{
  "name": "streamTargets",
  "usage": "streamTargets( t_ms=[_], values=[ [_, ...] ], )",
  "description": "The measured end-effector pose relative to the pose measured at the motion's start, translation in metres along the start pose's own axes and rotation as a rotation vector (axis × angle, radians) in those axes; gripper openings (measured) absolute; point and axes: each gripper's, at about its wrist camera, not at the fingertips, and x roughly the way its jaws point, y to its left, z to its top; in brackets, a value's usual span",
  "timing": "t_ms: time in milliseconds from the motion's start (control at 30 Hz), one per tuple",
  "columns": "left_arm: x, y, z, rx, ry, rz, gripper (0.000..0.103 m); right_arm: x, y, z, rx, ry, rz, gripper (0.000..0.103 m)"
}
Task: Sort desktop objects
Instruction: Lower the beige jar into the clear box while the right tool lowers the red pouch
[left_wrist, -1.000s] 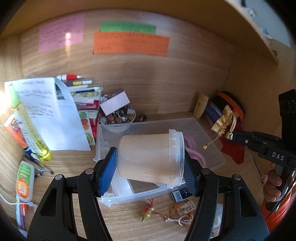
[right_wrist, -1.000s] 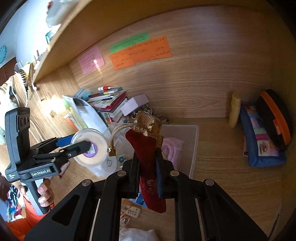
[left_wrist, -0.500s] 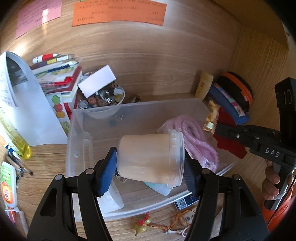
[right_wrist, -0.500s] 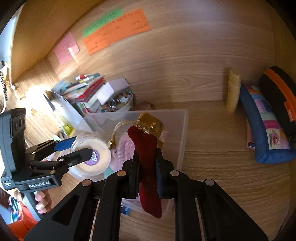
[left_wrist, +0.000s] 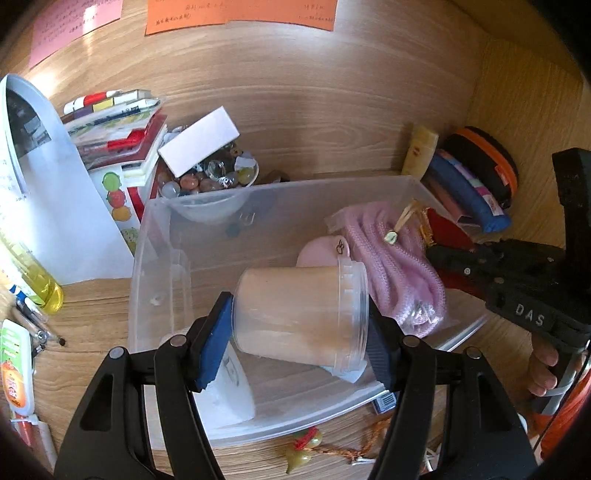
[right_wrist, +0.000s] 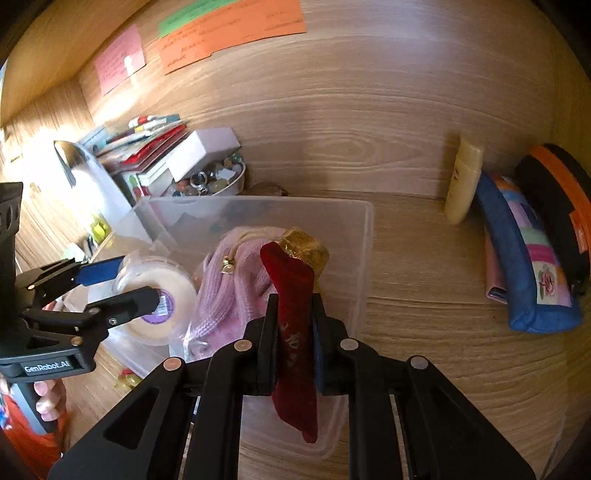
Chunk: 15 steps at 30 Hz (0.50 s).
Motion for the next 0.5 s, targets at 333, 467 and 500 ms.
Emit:
streamTargets(
  t_ms=[333,467,500],
  values=[
    [-0.003,-0.005,-0.004,0.036,-0.012,0.047,0.066,0.006,0.017,0.002,-0.057,0.01,-0.077,0.02],
    [-0.011,-0.005,-0.004,0.035,-0.034,0.05,0.073,0.004,0.019,0.003,-0.075,0.015,-0.114,0.037],
    [-0.012,-0.005,-0.004,0.034,-0.038,0.051,0.074,0.003,0.019,0.003,-0.076,0.02,-0.108,0.039]
  ],
)
